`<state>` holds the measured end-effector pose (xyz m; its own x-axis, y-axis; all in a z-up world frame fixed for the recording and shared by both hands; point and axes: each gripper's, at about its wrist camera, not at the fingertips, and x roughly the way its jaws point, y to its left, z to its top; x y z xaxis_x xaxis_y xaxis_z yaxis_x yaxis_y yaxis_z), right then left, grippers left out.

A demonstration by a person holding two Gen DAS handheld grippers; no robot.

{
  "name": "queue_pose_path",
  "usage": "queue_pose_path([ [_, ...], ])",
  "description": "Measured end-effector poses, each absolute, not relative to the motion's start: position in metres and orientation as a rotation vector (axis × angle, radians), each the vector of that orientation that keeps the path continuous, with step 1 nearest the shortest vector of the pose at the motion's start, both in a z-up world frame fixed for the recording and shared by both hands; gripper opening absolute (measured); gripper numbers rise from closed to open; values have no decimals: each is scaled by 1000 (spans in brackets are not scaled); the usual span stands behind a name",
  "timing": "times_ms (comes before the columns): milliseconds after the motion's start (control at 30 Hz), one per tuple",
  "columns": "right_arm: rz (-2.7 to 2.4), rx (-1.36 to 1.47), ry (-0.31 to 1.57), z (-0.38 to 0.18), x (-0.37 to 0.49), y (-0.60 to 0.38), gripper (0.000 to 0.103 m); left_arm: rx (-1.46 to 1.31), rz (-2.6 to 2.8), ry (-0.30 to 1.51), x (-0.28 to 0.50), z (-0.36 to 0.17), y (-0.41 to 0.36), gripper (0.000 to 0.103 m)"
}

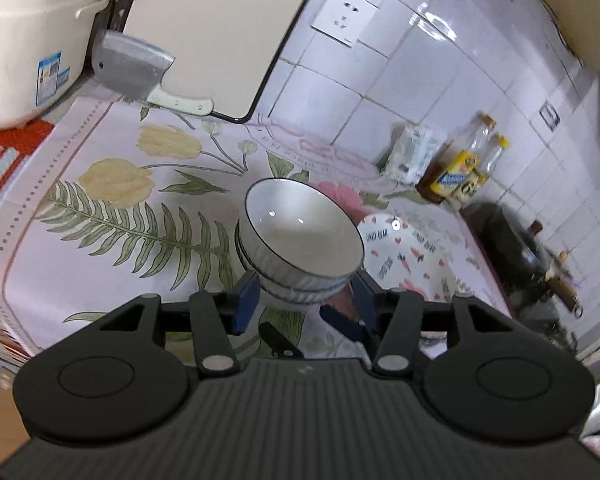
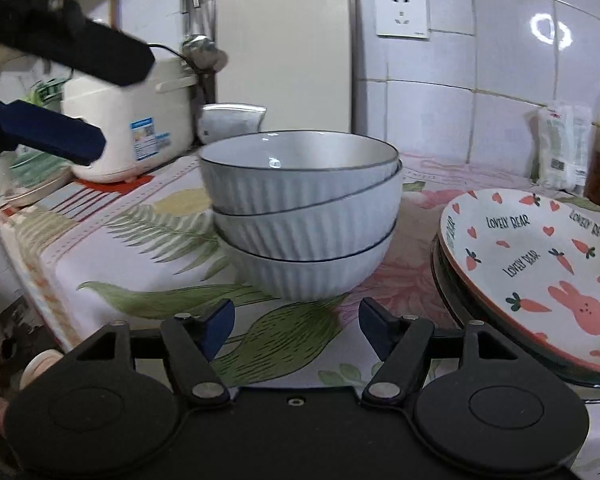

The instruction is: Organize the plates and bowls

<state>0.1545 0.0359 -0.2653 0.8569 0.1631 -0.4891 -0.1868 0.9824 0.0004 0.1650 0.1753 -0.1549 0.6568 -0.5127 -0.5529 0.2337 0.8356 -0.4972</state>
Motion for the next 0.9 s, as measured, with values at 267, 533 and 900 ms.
queue_pose_path([
  [267, 152, -49, 472, -281, 170, 39, 83, -632, -447, 812, 222, -193, 196, 54],
  [533, 141, -70, 408, -290, 177, 50, 90, -733, -477, 872, 269, -217, 203, 55],
  [900, 84, -59, 397, -294, 188, 61, 97, -690, -542, 916, 304, -235, 190, 54],
])
